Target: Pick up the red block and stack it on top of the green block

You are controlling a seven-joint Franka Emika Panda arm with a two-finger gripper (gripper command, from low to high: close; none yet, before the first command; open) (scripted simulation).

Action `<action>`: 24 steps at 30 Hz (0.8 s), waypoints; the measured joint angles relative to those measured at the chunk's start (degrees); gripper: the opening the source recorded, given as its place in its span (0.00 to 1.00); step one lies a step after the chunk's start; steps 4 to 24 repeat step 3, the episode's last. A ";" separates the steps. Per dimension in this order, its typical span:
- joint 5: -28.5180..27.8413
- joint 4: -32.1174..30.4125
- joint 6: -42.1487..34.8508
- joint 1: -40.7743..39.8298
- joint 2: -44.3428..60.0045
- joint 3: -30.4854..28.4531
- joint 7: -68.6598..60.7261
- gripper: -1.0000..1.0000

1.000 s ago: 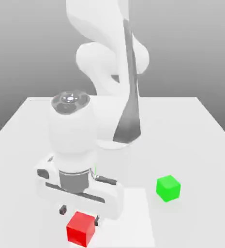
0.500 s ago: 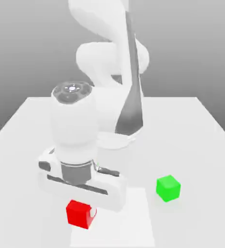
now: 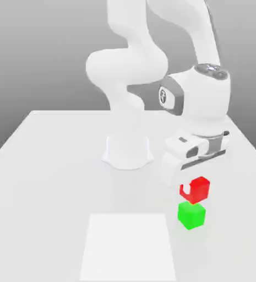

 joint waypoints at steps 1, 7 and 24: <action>-1.25 0.05 1.39 0.10 1.47 -0.47 0.88 1.00; -1.26 0.05 1.39 0.10 1.47 -0.47 0.88 1.00; -1.26 0.05 1.39 0.10 1.47 -0.47 0.88 1.00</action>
